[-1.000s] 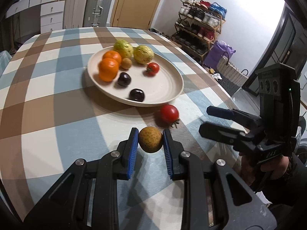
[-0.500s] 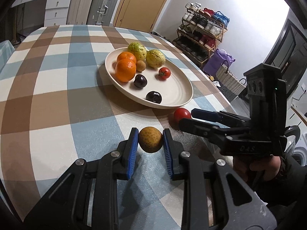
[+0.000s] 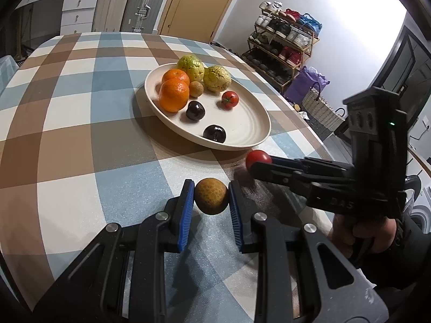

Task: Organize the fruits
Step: 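Grasp the second red tomato with the right tool while the left tool holds the kiwi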

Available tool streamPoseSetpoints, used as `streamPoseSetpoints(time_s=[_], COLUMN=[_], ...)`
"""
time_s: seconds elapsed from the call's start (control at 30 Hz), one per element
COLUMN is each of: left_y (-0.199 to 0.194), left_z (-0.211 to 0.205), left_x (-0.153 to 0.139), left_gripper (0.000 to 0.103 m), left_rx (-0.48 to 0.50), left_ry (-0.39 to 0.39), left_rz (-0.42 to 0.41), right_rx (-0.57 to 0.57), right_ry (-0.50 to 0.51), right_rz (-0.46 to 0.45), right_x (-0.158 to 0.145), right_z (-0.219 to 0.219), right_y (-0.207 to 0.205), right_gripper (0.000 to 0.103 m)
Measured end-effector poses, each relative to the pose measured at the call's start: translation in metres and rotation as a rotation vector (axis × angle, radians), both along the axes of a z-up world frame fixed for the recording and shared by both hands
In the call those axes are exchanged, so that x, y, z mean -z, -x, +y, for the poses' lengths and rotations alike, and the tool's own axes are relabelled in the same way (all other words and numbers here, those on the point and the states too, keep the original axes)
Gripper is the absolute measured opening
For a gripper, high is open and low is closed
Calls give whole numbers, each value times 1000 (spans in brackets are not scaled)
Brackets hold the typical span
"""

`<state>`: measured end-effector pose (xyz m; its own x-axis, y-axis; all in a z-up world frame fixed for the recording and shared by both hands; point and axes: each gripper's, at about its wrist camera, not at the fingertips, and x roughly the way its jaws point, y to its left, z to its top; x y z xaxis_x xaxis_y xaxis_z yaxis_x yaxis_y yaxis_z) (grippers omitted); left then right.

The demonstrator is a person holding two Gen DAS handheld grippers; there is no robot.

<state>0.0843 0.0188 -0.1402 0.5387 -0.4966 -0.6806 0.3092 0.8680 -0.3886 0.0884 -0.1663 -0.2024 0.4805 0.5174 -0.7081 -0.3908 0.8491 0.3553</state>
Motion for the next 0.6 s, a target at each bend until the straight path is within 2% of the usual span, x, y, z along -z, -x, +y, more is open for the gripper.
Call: streamPoseSetpoints(time_s=[0.33, 0.6], left_y=[-7, -22], left_z=[-10, -24], left_x=[-12, -29], left_gripper=[23, 23], left_rx=[-10, -10], left_ry=[-41, -66], left_rz=[-17, -40], right_rx=[-2, 35], right_ry=[-74, -134], right_rz=[-26, -105], right_x=[-5, -29], right_z=[-22, -52], right_y=[17, 14], right_gripper=[29, 29])
